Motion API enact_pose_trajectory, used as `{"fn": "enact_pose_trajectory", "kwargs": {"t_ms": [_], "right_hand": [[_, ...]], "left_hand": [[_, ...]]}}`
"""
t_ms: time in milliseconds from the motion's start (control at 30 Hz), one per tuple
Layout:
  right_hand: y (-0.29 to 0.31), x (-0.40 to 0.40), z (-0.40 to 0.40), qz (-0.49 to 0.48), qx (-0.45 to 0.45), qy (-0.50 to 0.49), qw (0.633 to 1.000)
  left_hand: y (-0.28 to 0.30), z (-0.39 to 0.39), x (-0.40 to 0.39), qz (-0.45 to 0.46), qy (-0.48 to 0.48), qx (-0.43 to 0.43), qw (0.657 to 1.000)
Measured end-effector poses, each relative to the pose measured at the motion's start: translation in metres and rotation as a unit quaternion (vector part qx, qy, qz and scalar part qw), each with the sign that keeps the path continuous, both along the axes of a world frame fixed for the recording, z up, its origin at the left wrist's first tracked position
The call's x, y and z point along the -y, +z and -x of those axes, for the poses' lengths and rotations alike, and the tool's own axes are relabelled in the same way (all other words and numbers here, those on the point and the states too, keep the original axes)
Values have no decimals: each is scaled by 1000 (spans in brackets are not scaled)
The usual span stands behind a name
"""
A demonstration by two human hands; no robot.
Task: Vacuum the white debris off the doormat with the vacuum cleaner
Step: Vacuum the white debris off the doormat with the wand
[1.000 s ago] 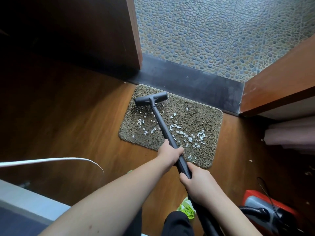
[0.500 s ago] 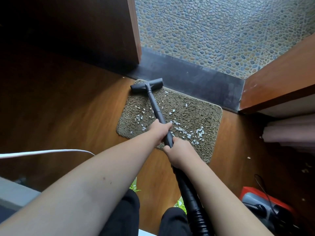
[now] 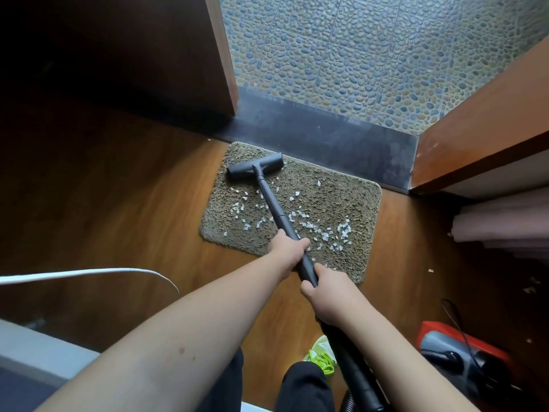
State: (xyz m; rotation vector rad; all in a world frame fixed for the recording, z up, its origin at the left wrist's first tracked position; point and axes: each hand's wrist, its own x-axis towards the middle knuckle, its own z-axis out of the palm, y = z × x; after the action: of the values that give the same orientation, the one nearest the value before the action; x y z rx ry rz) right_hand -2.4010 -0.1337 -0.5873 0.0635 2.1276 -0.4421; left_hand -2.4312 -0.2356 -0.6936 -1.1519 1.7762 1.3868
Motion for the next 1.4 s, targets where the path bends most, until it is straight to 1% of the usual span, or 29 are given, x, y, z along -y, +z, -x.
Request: {"fn": "enact_pose_trajectory", "kwargs": {"t_ms": [267, 367, 600, 900, 1167, 1267, 1400], "right_hand": [[8, -18, -13, 8, 19, -15, 1000], [9, -24, -18, 3, 15, -8, 1000], [21, -38, -38, 7, 33, -37, 999], [34, -49, -55, 17, 14, -37, 999], [32, -32, -26, 18, -11, -53, 998], [23, -23, -10, 6, -21, -55, 998], [13, -14, 9, -2, -13, -63, 998]], "left_hand": [[3, -14, -16, 6, -24, 5, 1000], [4, -20, -21, 2, -29, 10, 1000], [13, -41, -35, 2, -58, 12, 998], [18, -61, -43, -25, -43, 19, 999], [16, -21, -28, 4, -57, -20, 998], [15, 0, -23, -11, -44, -24, 999], [12, 21, -19, -30, -37, -18, 999]]}}
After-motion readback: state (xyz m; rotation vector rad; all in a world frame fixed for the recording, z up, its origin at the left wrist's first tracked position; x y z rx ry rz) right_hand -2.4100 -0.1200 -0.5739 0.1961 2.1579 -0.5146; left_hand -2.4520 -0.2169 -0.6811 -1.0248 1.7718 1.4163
